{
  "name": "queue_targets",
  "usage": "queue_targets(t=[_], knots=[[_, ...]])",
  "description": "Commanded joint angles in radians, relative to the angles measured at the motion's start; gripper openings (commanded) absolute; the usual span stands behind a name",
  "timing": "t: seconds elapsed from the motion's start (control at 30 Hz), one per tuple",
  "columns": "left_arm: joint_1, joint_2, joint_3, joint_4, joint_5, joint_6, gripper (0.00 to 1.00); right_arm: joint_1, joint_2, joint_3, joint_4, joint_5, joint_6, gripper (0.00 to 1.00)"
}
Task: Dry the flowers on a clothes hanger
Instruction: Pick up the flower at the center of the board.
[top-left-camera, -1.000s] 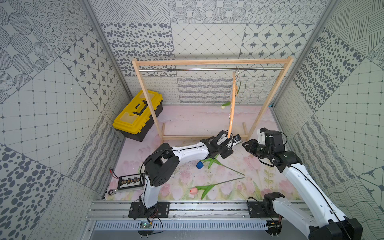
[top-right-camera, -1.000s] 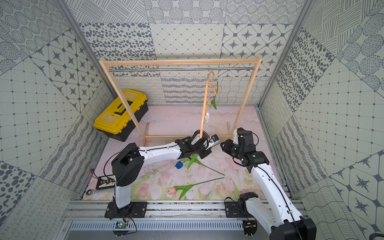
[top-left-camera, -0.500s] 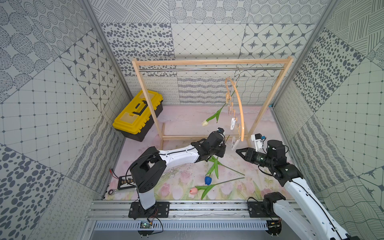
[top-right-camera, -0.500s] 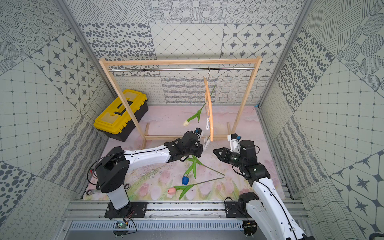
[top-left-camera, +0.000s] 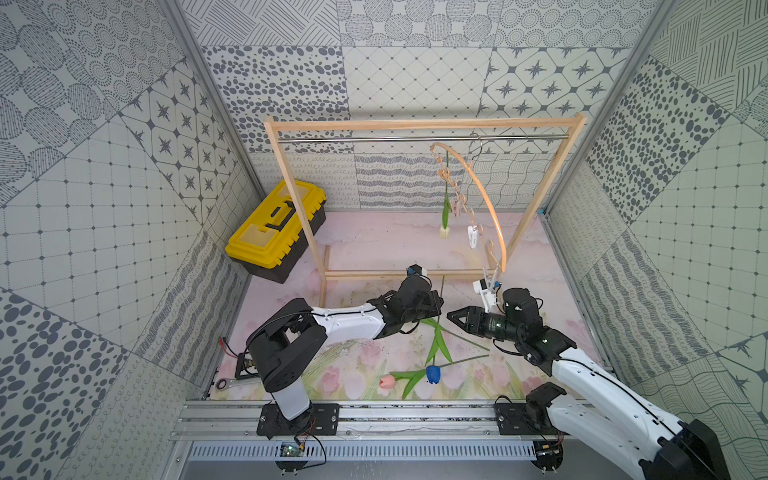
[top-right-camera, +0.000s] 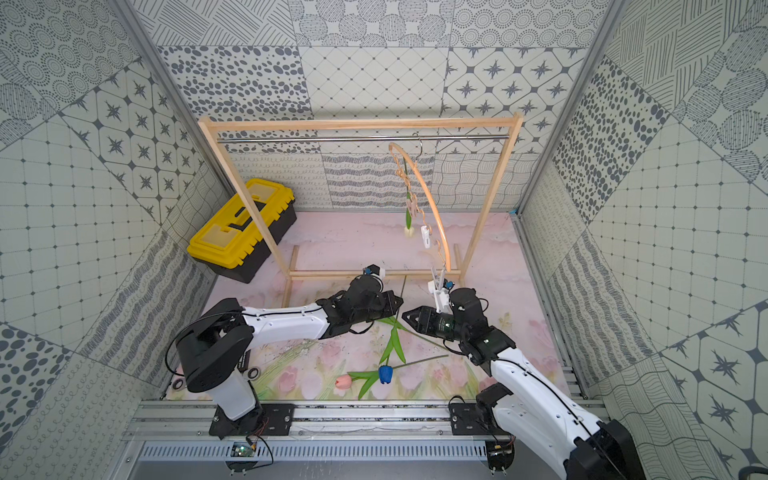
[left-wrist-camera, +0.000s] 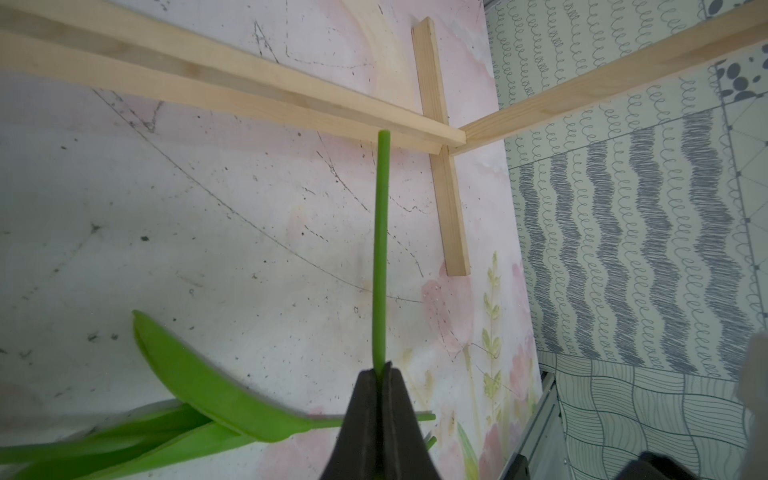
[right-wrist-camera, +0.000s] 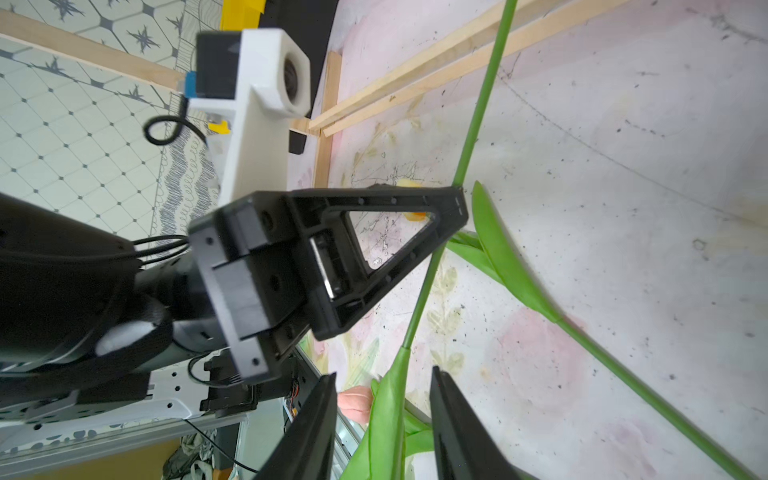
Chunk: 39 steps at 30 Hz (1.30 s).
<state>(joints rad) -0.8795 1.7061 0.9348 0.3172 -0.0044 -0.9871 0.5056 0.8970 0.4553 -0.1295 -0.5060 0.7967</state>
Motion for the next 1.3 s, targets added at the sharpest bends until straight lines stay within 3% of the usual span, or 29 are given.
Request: queue_targets(t=[0.0,0.3,0.53,0.7,0.83,0.93,0.97,1.03,1.1,1.27], knots=[[0.007,-0.055,-0.047,0.210,-0.013,-0.147,0.00,0.043,0.050,0.050,0.094,0.061,0.003,0.41],[-0.005,-0.088,-0.123,0.371,-0.019,-0.152,0.00,0.074,0.129,0.079,0.150,0.082,0.037,0.40],[-0.017,-0.117,-0.162,0.439,-0.036,-0.130,0.00,0.076,0.155,0.080,0.172,0.093,0.056,0.21],[-0.022,-0.131,-0.166,0.450,-0.052,-0.100,0.00,0.091,0.167,0.080,0.181,0.066,0.059,0.18],[-0.029,-0.136,-0.172,0.456,-0.081,-0.076,0.00,0.103,0.141,0.080,0.162,0.095,0.061,0.00],[-0.029,-0.143,-0.163,0.438,-0.088,-0.016,0.00,0.103,0.111,0.073,0.135,0.119,0.060,0.00],[-0.030,-0.149,-0.153,0.403,-0.097,0.023,0.07,0.103,0.104,0.071,0.122,0.124,0.054,0.00],[-0.029,-0.160,-0.114,0.316,-0.109,0.175,0.38,0.101,0.102,0.062,0.087,0.148,0.045,0.00],[-0.025,-0.168,-0.082,0.240,-0.115,0.307,0.62,0.083,0.100,0.042,0.057,0.165,0.037,0.00],[0.056,-0.189,-0.036,0.206,0.009,0.532,0.83,-0.048,0.052,-0.005,0.026,0.125,0.010,0.00]])
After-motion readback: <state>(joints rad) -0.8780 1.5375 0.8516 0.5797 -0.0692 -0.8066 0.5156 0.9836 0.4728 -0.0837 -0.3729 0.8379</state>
